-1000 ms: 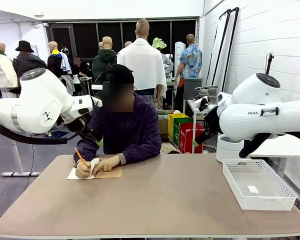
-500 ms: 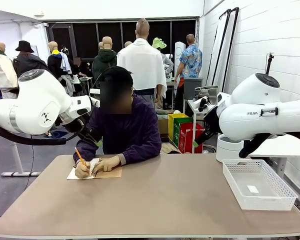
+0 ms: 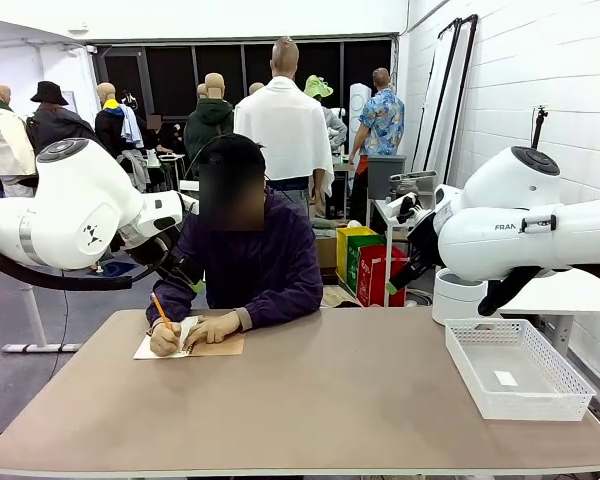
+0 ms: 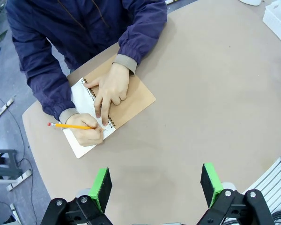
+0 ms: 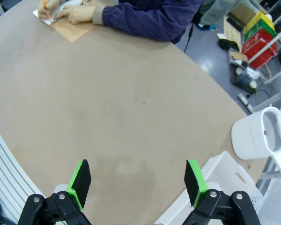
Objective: Sort the paper based on its condition.
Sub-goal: If a person hands you a paper, place it in the Organizing basket , and if it's crumpled, put it in the Trash can.
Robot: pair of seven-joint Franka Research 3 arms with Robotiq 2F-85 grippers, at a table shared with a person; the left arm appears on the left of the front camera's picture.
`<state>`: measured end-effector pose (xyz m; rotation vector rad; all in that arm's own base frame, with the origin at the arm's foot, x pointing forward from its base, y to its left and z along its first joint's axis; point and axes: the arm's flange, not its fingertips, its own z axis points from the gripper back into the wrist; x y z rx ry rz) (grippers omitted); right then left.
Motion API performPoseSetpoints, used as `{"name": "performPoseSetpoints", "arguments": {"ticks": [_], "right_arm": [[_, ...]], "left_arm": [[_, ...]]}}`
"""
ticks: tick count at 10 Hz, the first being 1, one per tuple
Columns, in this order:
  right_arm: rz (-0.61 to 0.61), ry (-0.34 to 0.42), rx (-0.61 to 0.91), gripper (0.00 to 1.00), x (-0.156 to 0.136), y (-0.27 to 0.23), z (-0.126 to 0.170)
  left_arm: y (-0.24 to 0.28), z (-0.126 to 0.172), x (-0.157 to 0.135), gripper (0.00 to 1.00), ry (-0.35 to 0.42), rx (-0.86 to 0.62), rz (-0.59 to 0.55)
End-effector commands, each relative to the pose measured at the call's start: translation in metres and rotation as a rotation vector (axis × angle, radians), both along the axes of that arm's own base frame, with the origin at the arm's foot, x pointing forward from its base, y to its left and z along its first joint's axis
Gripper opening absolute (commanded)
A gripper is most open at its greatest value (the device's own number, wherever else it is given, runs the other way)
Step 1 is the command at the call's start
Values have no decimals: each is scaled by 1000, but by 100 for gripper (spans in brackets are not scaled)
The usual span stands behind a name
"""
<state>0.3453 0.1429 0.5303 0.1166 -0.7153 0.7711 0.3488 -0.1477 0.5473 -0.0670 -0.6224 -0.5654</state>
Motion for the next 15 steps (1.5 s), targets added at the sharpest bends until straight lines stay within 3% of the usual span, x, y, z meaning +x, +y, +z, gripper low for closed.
{"name": "performPoseSetpoints", "arguments": {"ticks": [1,15], "right_arm": [[3,3,3,100,0,0,-1],[3,3,3,100,0,0,-1]], "left_arm": [[-1,1,1,100,1,0,-3],[-1,1,1,100,1,0,-3]]}}
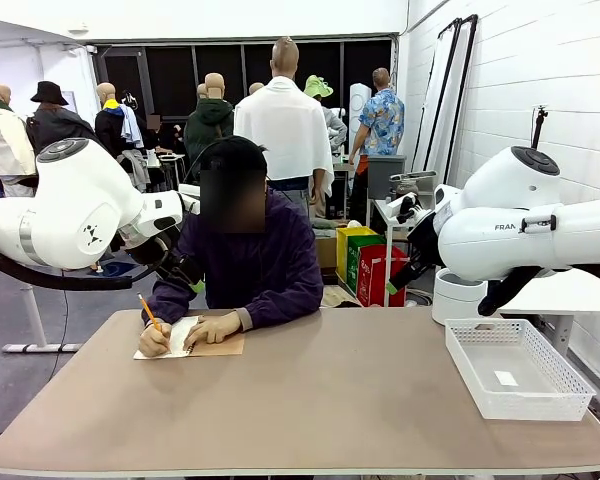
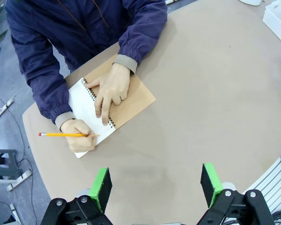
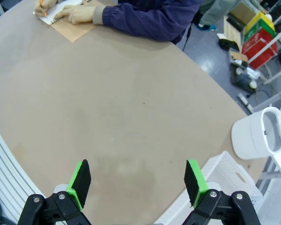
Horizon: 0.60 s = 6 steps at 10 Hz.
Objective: Sort the paper based on its condition.
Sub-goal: If a person hands you a paper, place it in the Organizing basket , and if it's crumpled, put it in the Trash can.
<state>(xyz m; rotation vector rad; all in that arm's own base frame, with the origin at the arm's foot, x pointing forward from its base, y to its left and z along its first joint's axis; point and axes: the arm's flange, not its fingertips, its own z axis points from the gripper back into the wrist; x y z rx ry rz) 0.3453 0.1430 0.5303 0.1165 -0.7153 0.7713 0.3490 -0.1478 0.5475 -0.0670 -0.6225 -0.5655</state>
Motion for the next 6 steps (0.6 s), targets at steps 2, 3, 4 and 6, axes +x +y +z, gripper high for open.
{"name": "performPoseSetpoints", "arguments": {"ticks": [2,3,4,6], "right_arm": [[3,4,3,100,0,0,-1],[3,4,3,100,0,0,-1],[3,4,3,100,0,0,-1],[3,4,3,100,0,0,-1]], "left_arm": [[-1,1,1,100,1,0,-3],[-1,1,1,100,1,0,-3],[-1,1,1,100,1,0,-3],[-1,1,1,100,1,0,-3]]}}
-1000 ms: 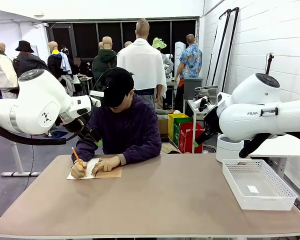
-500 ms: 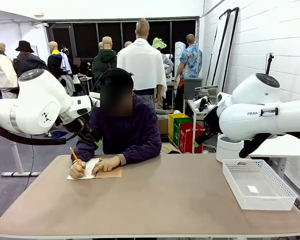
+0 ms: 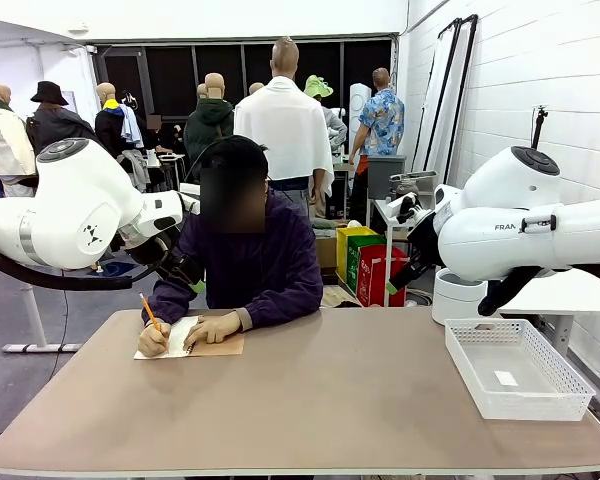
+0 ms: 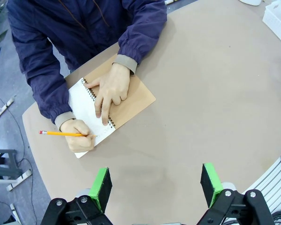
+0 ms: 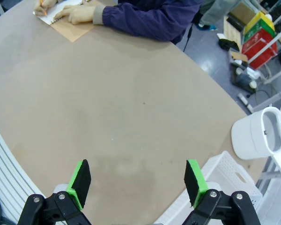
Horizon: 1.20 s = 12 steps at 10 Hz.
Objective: Sort the paper based on its condition.
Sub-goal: If a person hands you a paper, place it in the Organizing basket , and if it's crumpled, put it in the Trash can.
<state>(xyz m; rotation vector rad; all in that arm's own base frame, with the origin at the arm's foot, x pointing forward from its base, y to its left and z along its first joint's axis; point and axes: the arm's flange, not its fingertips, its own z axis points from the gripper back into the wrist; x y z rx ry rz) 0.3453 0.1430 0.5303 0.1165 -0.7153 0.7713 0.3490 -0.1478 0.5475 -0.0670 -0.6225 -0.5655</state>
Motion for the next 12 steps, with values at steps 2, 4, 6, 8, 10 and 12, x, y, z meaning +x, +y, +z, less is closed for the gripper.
{"name": "performPoseSetpoints", "arguments": {"ticks": [2,4,6,8,10,12], "right_arm": [[3,4,3,100,0,0,-1],[3,4,3,100,0,0,-1],[3,4,3,100,0,0,-1],[3,4,3,100,0,0,-1],[3,4,3,100,0,0,-1],[3,4,3,100,0,0,-1]], "left_arm": [[-1,1,1,100,1,0,-3],[-1,1,1,100,1,0,-3],[-1,1,1,100,1,0,-3],[-1,1,1,100,1,0,-3],[-1,1,1,100,1,0,-3],[-1,1,1,100,1,0,-3]]}}
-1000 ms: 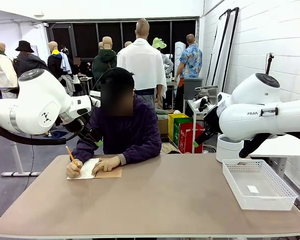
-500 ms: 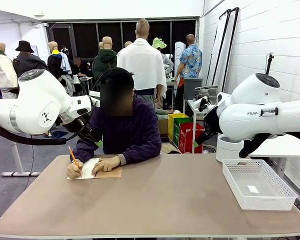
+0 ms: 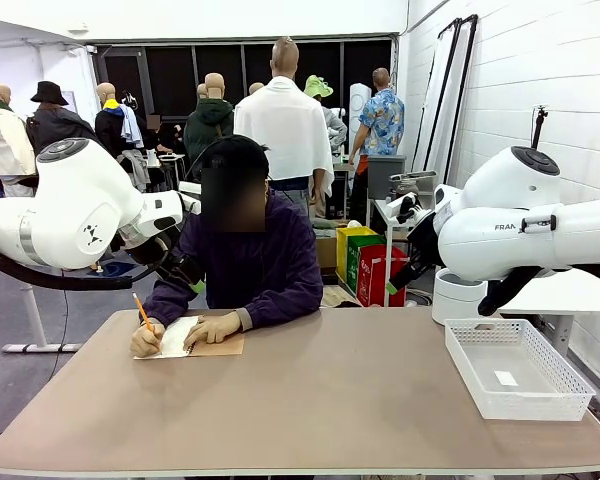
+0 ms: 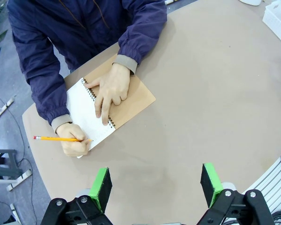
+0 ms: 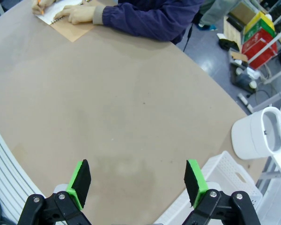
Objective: Sort the paper based on its condition.
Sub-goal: If a person hands you a paper, place it in the Organizing basket , and if it's crumpled, put it in the Trash can.
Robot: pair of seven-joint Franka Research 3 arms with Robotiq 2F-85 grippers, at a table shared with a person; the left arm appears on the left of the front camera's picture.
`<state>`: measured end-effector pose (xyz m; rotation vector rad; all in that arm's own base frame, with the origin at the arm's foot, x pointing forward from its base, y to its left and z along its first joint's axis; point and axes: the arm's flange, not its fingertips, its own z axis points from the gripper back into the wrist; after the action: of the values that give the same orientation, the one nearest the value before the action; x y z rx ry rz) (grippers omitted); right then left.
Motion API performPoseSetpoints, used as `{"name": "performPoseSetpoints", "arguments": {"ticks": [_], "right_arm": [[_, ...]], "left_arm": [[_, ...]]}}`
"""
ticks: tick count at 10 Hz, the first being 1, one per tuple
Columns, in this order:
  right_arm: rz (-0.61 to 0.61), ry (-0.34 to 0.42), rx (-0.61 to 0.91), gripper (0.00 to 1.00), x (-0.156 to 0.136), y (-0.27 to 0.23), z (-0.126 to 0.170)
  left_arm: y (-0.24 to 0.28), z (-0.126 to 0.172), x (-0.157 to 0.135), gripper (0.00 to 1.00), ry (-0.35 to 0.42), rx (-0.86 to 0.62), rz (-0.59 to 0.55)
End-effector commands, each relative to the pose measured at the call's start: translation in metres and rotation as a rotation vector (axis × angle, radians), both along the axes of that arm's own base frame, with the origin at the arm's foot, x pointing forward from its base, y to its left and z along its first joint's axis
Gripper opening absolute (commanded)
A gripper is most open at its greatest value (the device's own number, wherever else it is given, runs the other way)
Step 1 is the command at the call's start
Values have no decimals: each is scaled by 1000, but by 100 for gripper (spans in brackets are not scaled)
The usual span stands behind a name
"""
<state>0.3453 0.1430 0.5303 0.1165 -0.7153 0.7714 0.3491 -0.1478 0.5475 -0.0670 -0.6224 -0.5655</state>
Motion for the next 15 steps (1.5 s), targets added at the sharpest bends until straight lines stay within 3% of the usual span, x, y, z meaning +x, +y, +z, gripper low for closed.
{"name": "performPoseSetpoints", "arguments": {"ticks": [1,15], "right_arm": [[3,4,3,100,0,0,-1],[3,4,3,100,0,0,-1]], "left_arm": [[-1,1,1,100,1,0,-3],[-1,1,1,100,1,0,-3]]}}
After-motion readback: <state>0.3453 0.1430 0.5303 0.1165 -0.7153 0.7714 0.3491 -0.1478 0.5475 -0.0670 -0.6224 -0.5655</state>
